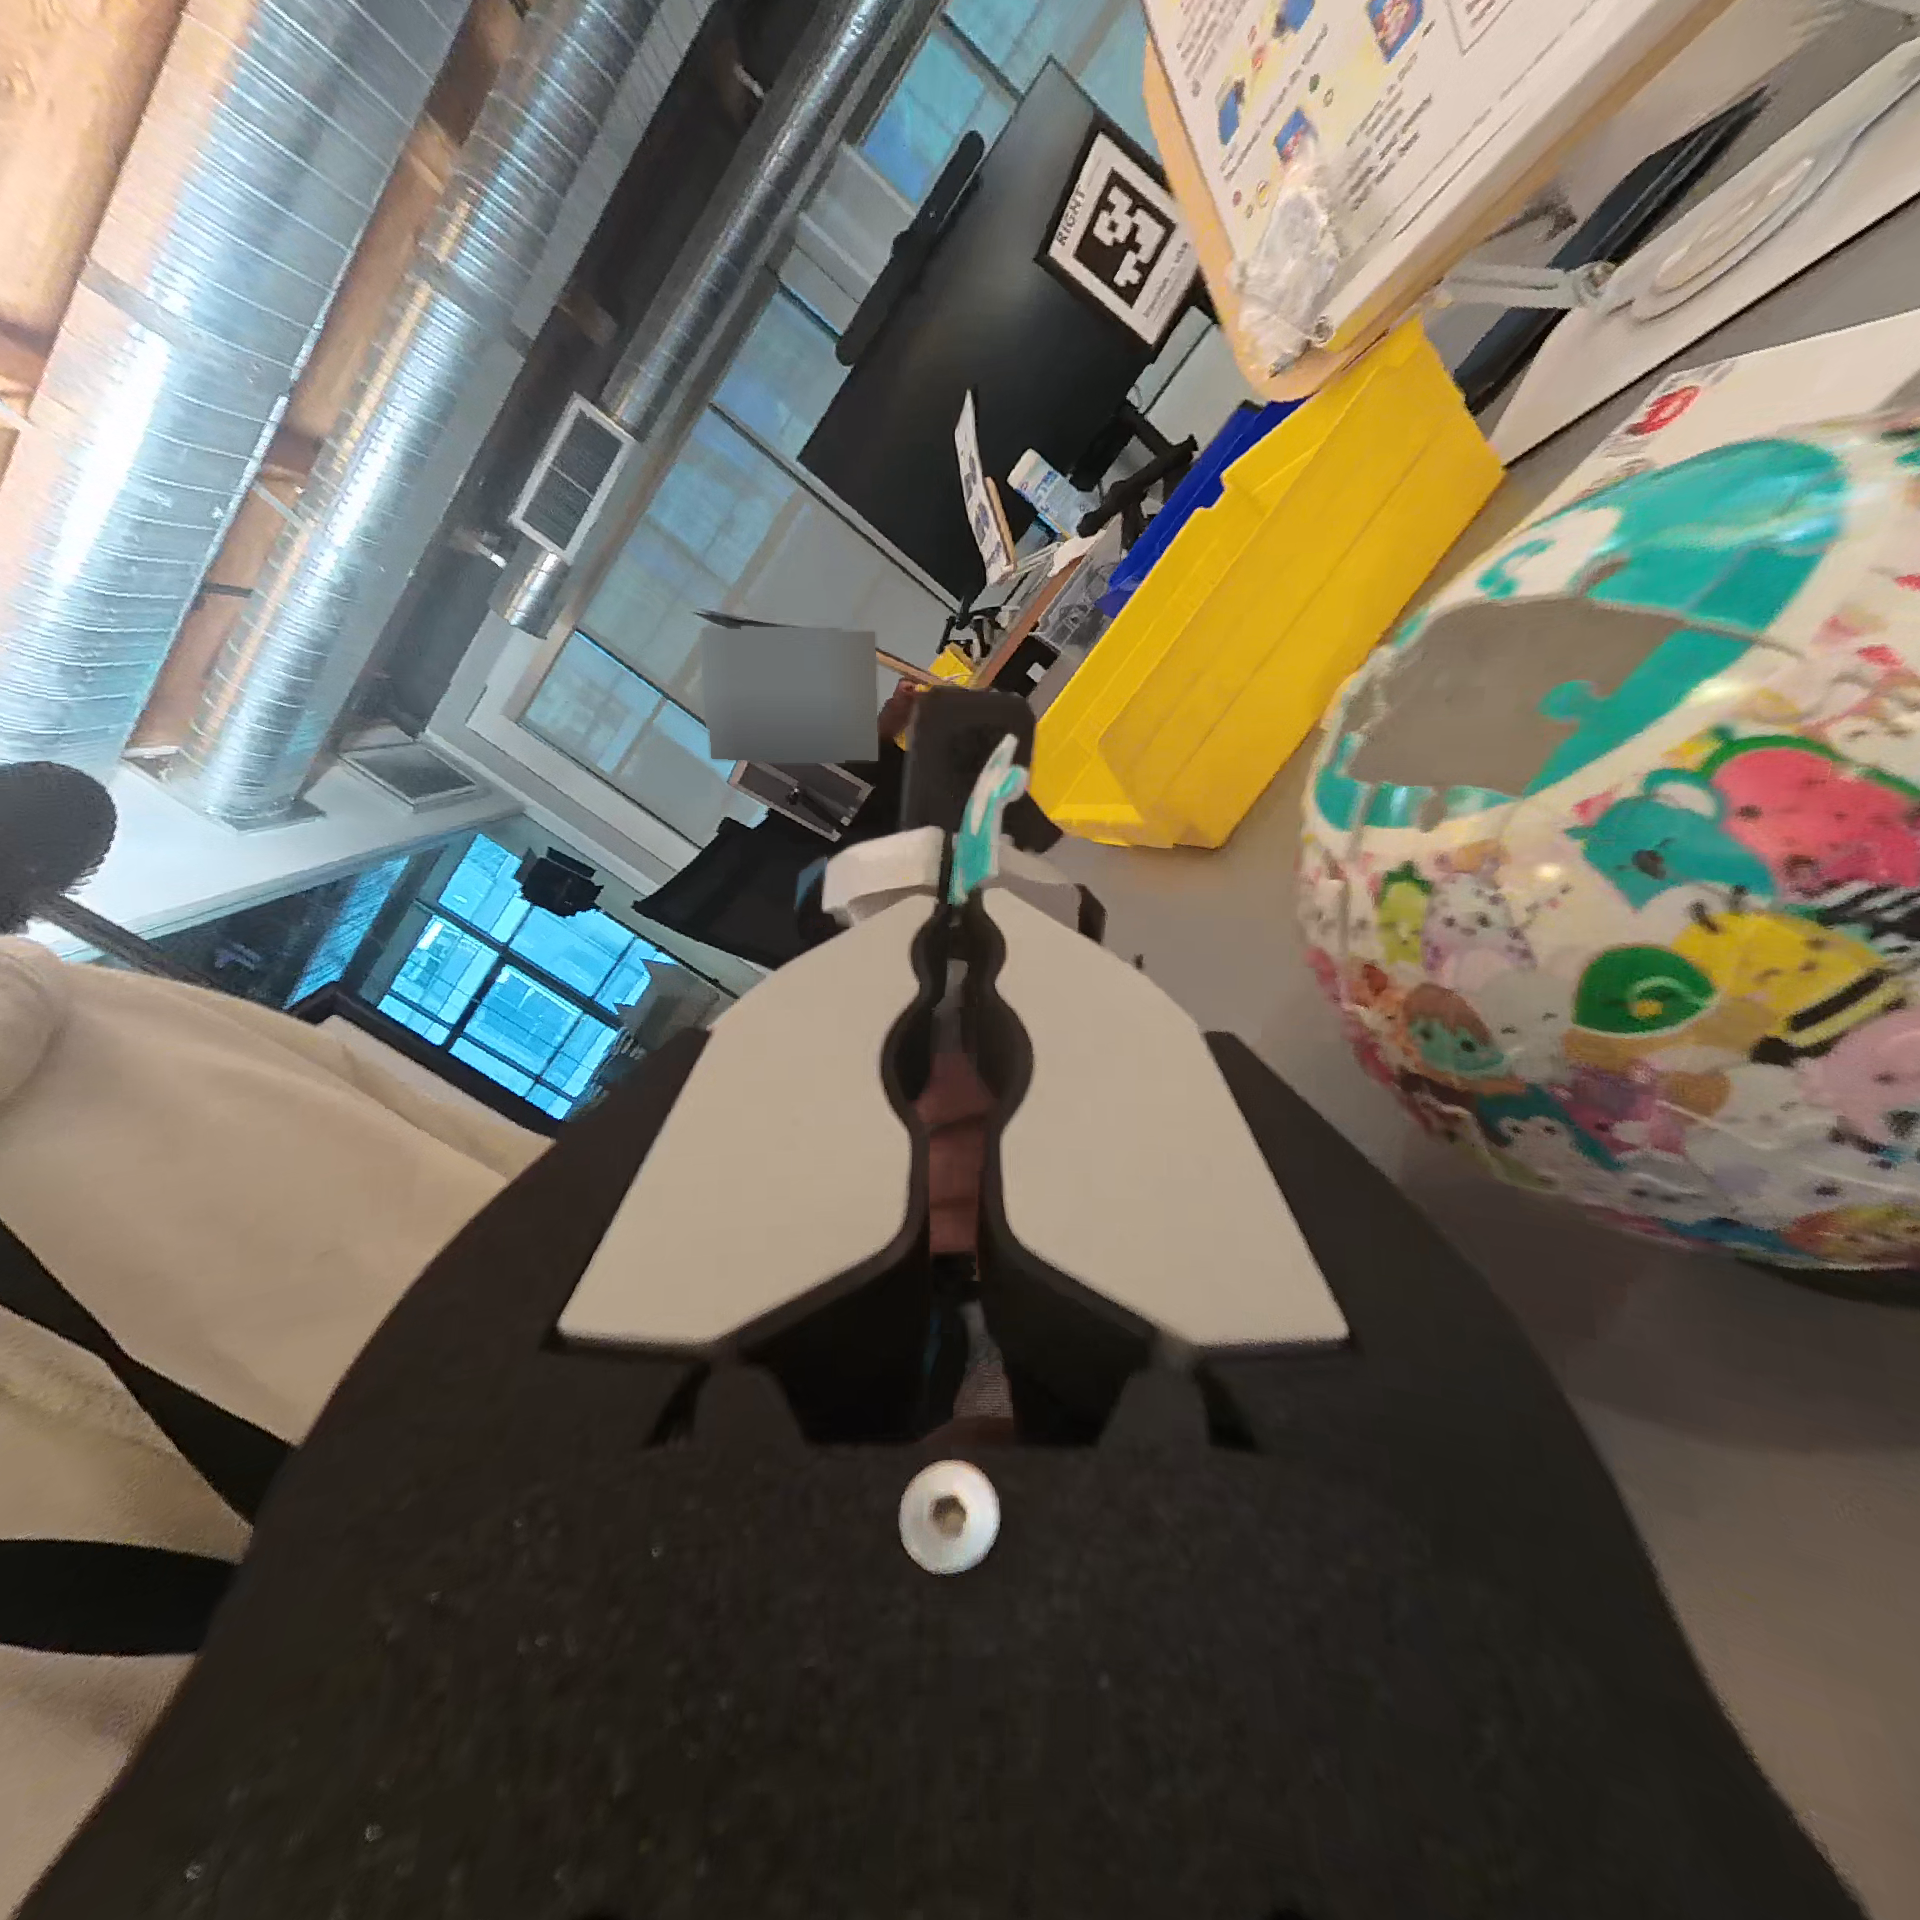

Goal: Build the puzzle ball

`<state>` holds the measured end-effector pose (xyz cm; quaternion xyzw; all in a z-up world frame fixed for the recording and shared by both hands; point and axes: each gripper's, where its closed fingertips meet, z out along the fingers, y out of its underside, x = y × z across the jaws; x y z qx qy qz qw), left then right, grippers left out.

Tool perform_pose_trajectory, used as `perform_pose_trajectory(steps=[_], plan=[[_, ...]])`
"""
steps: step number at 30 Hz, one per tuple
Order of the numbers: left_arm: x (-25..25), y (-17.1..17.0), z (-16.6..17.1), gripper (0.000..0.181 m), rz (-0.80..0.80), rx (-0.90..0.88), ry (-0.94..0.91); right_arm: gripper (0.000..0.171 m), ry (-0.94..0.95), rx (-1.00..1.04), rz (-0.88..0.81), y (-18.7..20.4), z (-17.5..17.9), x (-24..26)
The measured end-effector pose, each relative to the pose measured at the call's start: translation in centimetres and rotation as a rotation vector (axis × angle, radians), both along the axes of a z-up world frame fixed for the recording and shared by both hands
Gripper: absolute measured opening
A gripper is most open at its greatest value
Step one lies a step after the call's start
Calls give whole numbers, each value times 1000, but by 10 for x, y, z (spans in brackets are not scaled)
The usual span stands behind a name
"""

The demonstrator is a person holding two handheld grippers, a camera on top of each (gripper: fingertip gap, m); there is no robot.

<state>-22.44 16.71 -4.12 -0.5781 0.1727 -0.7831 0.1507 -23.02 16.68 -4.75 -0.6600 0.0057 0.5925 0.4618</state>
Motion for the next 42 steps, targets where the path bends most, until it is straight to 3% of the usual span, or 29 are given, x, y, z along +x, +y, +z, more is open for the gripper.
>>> perform_pose_trajectory(steps=[13,19,24,28,36,42], plan=[[14,25,5,1,25,71,73,7,-62,46,-58,17,3,37],[33,20,-2,1,69,-18,46,6,-51,25,-48,28,1,42],[40,22,-7,2,125,-72,9,5,-68,5,44,31,0,48],[38,25,-8,14,140,-37,31,2,-87,6,191,30,1,48],[33,27,-3,16,149,117,105,1,26,-57,397,30,4,57],[36,24,-25,19,106,544,433,1,-27,-202,472,44,-11,62]])
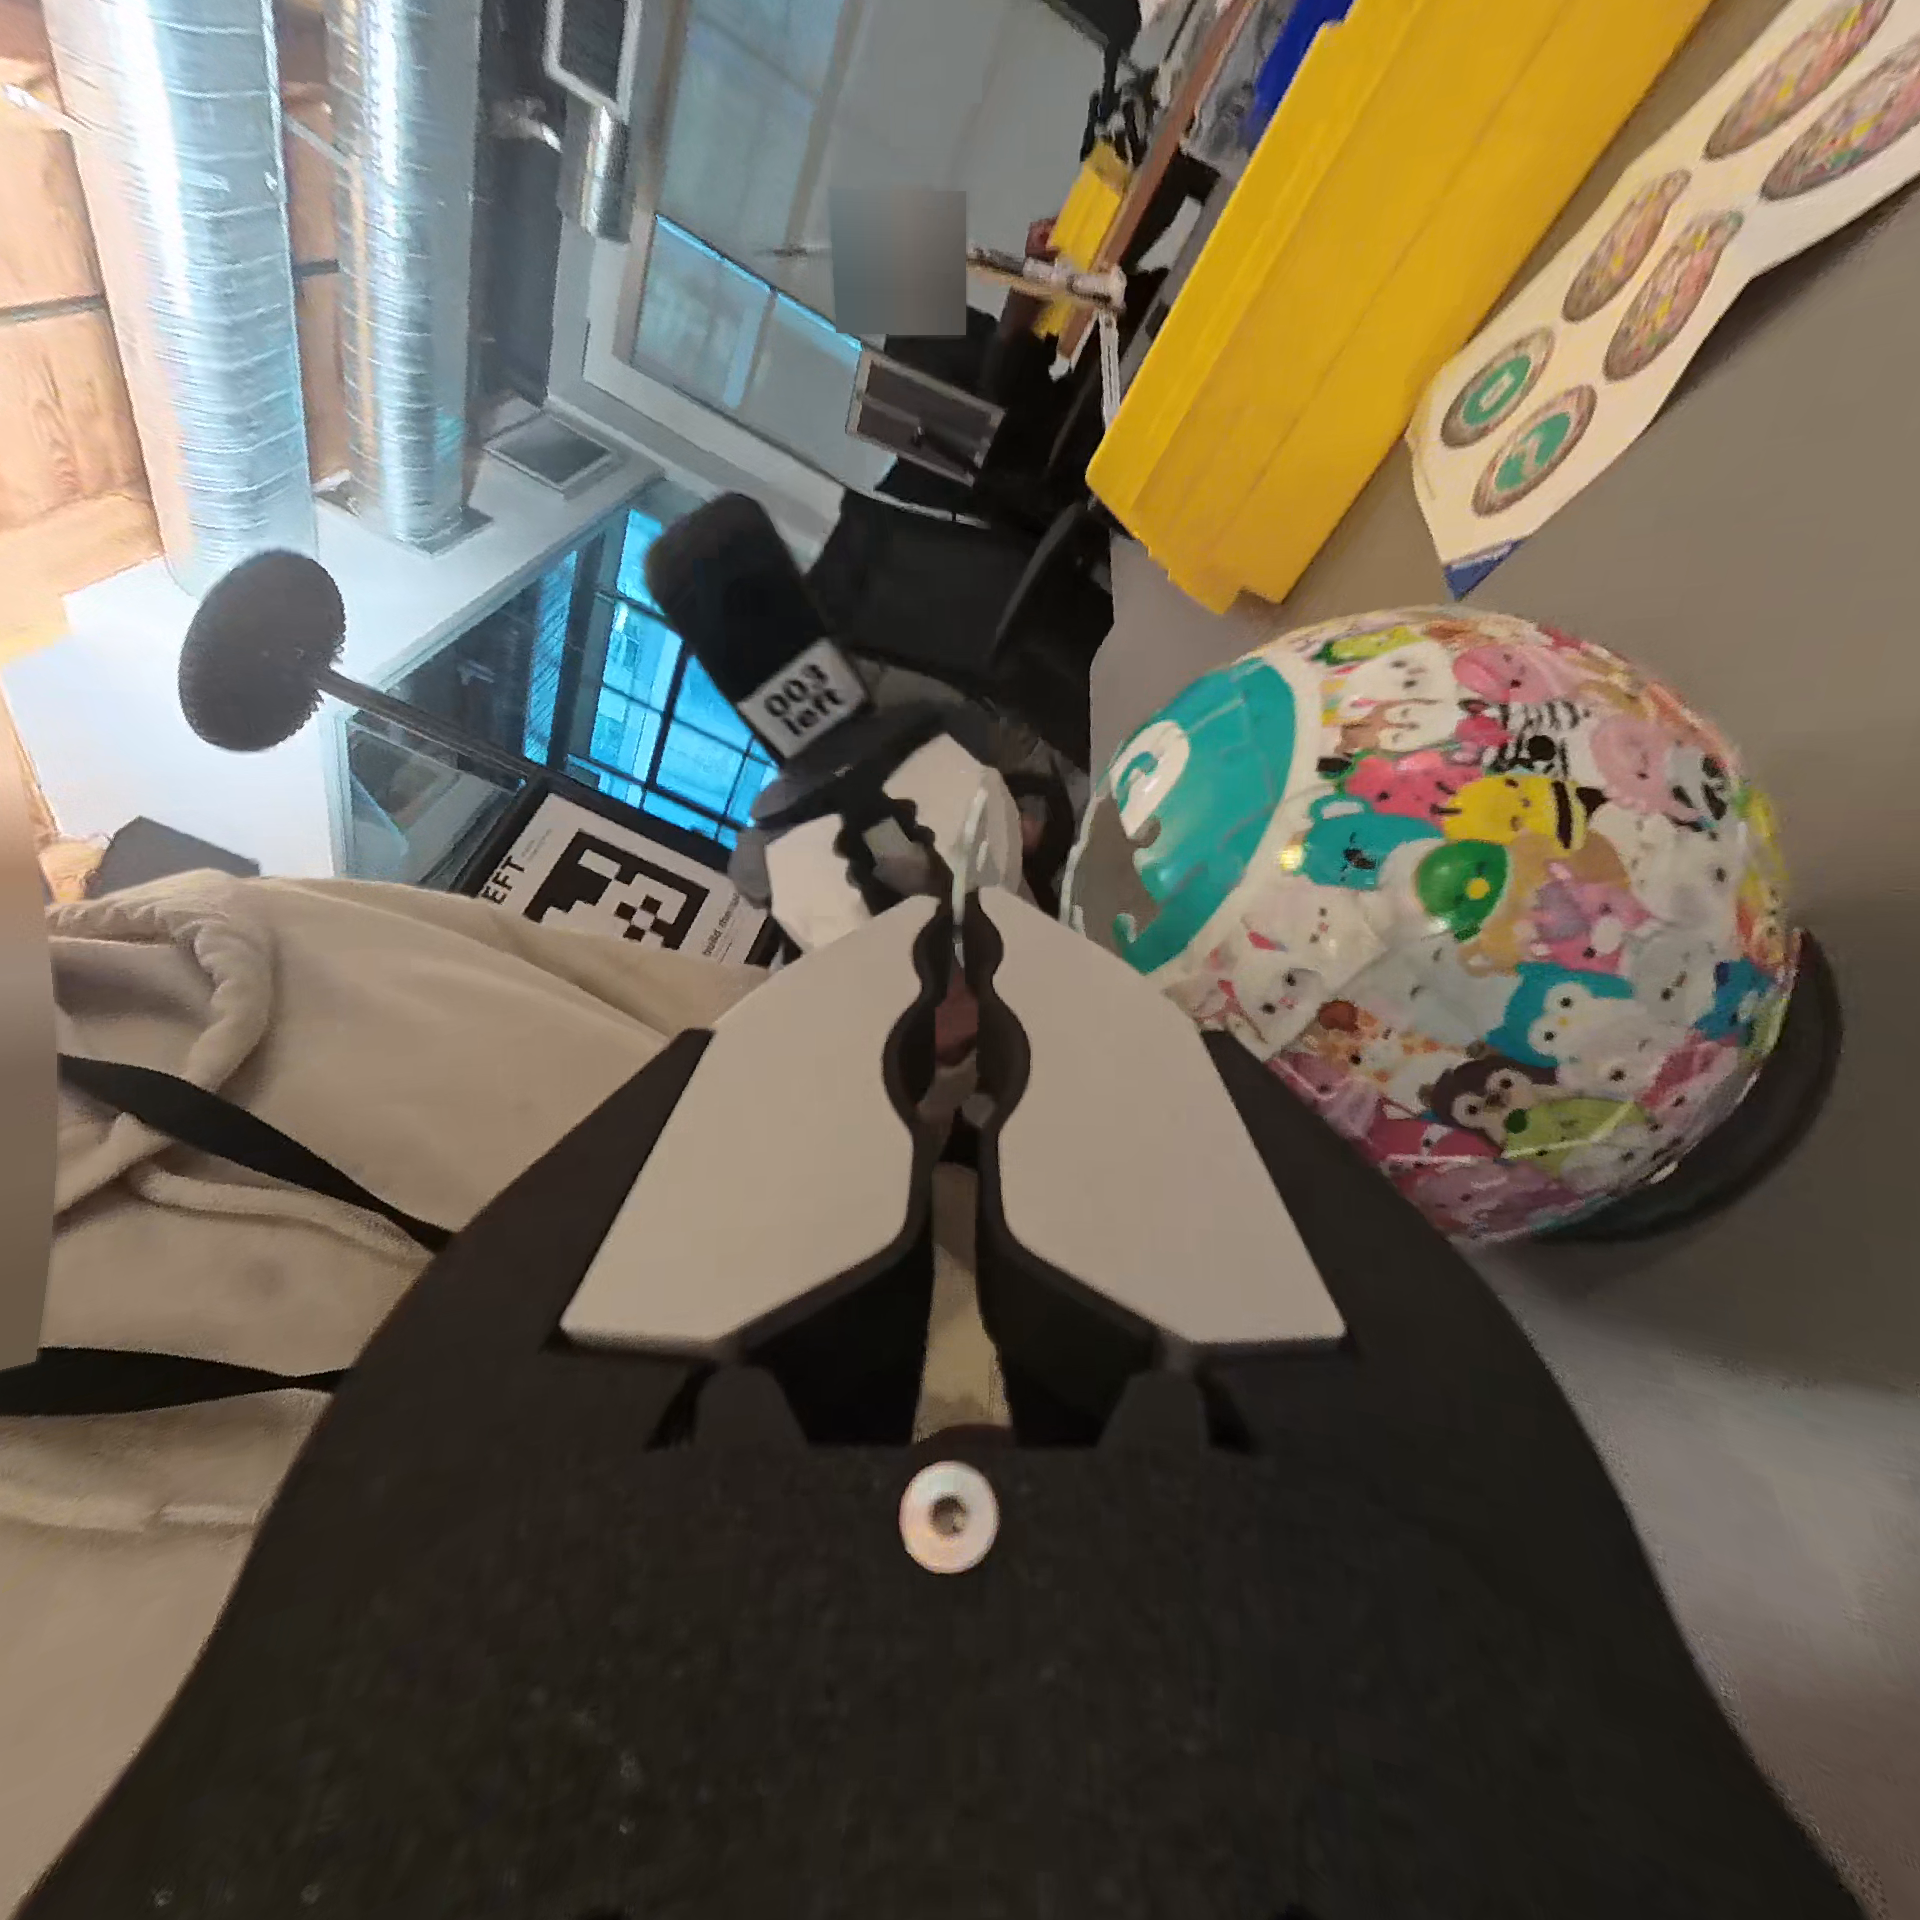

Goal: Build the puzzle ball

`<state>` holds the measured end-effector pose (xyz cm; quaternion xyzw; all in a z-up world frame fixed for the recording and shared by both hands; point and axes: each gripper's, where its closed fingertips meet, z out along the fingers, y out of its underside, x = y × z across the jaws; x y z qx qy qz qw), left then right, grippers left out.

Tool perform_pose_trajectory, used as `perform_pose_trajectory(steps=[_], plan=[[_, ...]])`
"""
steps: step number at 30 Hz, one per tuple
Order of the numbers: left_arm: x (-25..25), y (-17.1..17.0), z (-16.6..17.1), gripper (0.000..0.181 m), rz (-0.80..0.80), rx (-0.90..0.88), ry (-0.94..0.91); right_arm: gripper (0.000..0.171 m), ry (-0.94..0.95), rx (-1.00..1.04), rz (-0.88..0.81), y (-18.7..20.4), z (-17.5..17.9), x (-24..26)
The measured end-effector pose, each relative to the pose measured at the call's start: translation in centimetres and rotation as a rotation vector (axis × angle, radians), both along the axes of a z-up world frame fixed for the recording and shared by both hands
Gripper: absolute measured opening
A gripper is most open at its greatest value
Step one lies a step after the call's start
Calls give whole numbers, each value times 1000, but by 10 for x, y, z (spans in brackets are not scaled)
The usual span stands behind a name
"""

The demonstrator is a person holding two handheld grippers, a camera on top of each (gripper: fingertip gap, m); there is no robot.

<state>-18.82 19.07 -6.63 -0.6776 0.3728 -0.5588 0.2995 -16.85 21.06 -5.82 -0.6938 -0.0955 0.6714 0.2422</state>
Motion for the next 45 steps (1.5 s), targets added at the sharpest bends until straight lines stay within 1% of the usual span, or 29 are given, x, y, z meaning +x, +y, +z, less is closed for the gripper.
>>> perform_pose_trajectory(steps=[3,5,7,9,11,15,16,17,22,25,26,27,29,32,33,35,37,40,43,45], plan=[[2,6,1,21,29,196,116,2,16,-21,60,-3,3,-4],[4,5,3,23,15,264,154,2,32,-24,89,-6,5,-6],[5,4,6,23,-3,281,153,2,53,-21,120,-10,8,-8],[5,2,9,21,-40,262,138,2,49,-3,128,-12,9,-10],[3,0,9,14,-84,245,145,2,72,9,142,-14,13,-11],[0,5,6,10,-61,358,221,2,81,-13,120,-11,10,-11],[0,5,6,7,-58,372,231,3,88,-17,113,-10,10,-11],[1,4,6,5,-63,358,226,3,94,-16,103,-10,10,-10],[4,-1,10,1,-69,171,159,6,67,37,42,-7,9,-8],[8,-2,15,2,-52,-23,80,6,37,98,-1,-7,12,-5],[8,-1,14,1,-43,-88,67,8,-3,129,-29,-5,10,-3],[9,0,13,1,-38,-140,64,12,-55,178,-66,-3,9,0],[9,3,7,1,-16,-229,80,13,-160,322,-164,0,10,8],[10,4,2,1,-1,-353,118,24,-387,610,-291,1,9,15],[10,5,1,1,6,-375,139,30,-481,721,-308,-2,6,14],[12,9,-1,1,20,-378,181,32,-616,900,-330,-10,2,9],[14,10,-2,1,15,-384,217,33,-695,996,-365,-15,-3,3],[16,15,-1,1,16,-397,249,40,-751,1031,-366,-17,-12,-5],[16,19,-2,2,20,-427,267,48,-792,1025,-305,-18,-24,-14],[15,21,-6,2,22,-440,288,54,-833,1039,-298,-17,-28,-17]])
